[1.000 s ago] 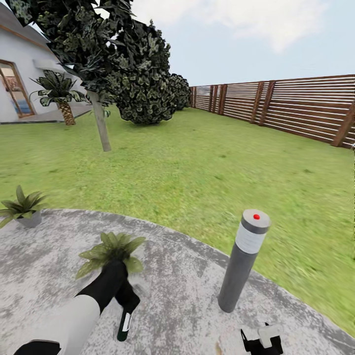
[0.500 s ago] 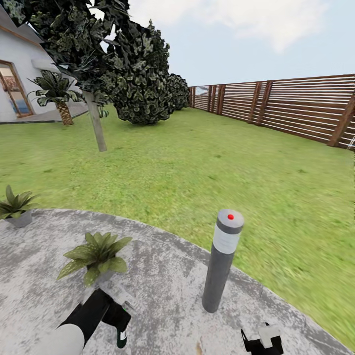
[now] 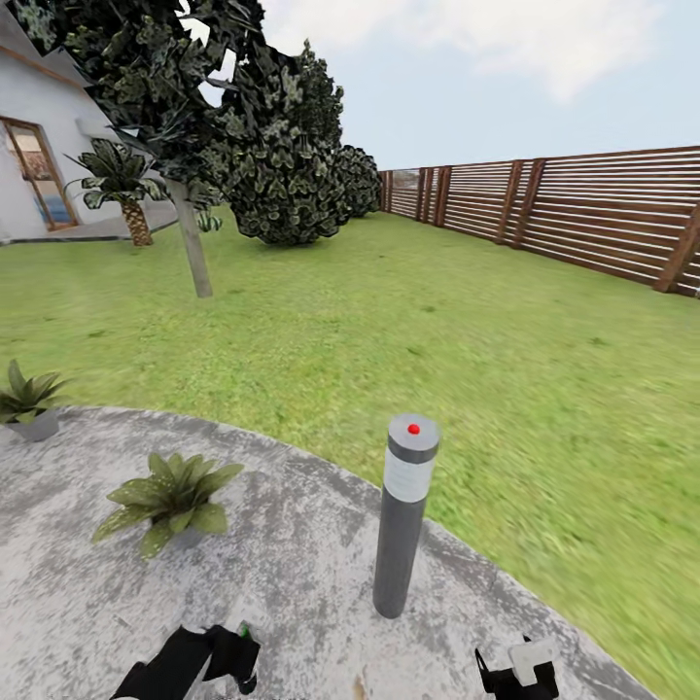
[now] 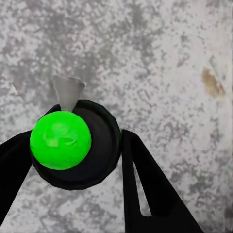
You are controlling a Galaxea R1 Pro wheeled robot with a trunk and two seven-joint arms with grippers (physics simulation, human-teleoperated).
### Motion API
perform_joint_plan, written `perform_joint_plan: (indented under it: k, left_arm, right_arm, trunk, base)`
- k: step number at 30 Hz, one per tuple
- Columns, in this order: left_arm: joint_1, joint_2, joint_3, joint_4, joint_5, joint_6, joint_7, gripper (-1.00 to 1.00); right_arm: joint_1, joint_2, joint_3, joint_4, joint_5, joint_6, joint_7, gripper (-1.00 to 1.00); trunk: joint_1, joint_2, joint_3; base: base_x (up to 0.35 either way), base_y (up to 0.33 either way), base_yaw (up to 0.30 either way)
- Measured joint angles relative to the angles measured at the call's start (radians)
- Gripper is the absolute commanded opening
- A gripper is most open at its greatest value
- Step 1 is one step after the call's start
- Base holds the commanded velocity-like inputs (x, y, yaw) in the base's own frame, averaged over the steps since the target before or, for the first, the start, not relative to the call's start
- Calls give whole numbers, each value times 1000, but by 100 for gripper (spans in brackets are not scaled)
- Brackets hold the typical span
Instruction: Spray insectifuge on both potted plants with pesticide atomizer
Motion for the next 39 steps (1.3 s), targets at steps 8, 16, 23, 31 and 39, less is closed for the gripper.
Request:
perform_joint_plan:
  k: [8,16,23,31,39]
  left_arm:
    - [64,10,0,-3,38,-90,5,-100]
    - [71,10,1,-2,39,-91,5,-100]
    - [71,10,1,-2,39,-91,5,-100]
    - [71,10,1,-2,39,-91,5,-100]
    - [71,11,2,-2,40,-91,5,-100]
  right_arm:
    - [0,-2,0,1,0,0,-1,100]
    - [0,0,0,0,0,0,-1,100]
    - [0,0,0,0,0,0,-1,100]
    - [0,0,0,1,0,0,-1,100]
    - [0,0,0,1,0,0,-1,100]
  trunk:
    - [0,0,0]
    - [0,0,0]
    - [0,0,0]
    - [0,0,0]
    - [0,0,0]
  base:
    - [0,-276,32]
    - [0,-276,55]
    - [0,-276,269]
    - [-60,-276,277]
    - [-119,-276,277]
